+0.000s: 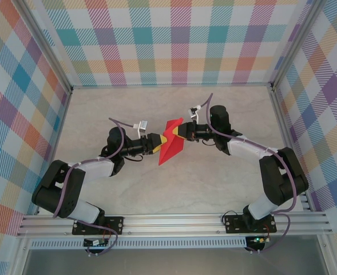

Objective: Fold a paper plane with a square sheet of paper (pick it up from the middle)
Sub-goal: Turn over the paper at the center of the table.

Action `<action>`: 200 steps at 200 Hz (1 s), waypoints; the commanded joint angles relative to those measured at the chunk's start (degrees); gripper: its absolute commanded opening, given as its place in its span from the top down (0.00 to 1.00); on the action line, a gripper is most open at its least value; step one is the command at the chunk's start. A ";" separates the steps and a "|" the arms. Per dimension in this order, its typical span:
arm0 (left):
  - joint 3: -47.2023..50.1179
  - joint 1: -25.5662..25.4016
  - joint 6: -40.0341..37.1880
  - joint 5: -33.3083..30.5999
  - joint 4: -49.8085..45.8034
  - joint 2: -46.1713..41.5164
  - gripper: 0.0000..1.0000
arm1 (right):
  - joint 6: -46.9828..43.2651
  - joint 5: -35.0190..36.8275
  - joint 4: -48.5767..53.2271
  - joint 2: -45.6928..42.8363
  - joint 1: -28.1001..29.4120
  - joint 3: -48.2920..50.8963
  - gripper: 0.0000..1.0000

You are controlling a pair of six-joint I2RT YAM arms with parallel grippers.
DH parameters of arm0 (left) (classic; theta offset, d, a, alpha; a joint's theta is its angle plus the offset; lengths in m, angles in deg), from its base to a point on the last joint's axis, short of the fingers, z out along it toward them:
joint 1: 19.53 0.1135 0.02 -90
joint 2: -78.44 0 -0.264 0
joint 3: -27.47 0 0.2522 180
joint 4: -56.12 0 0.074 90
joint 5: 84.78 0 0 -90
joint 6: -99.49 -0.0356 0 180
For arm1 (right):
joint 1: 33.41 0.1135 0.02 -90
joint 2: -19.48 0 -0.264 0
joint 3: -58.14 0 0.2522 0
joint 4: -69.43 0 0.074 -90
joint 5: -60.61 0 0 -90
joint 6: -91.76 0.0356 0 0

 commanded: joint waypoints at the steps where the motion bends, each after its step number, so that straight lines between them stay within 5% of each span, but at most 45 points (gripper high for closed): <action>1: 0.48 -0.34 0.42 1.92 4.30 -1.58 0.51 | 0.49 -2.82 -2.27 1.22 -0.16 -1.98 0.90; 69: -0.85 -0.62 -3.56 0.38 -1.22 -1.83 0.91 | -2.15 -0.88 2.55 0.83 -0.31 -2.12 0.86; 88: -1.94 -0.62 -8.92 -1.60 -9.46 -2.85 1.00 | -7.25 5.07 11.94 -1.62 -0.46 -2.57 0.73; 107: -3.88 -0.58 -17.29 -5.30 -23.23 -4.94 1.00 | -12.52 19.59 26.25 -5.46 -0.40 -3.44 0.51; 147: -11.99 -2.09 -33.81 -22.84 -55.04 -7.78 1.00 | -15.58 42.61 40.53 -11.55 -0.45 -1.75 0.22; 200: -24.16 -10.52 -41.00 -57.29 -80.56 -4.70 1.00 | -14.36 51.22 43.79 -15.60 -0.38 2.14 0.04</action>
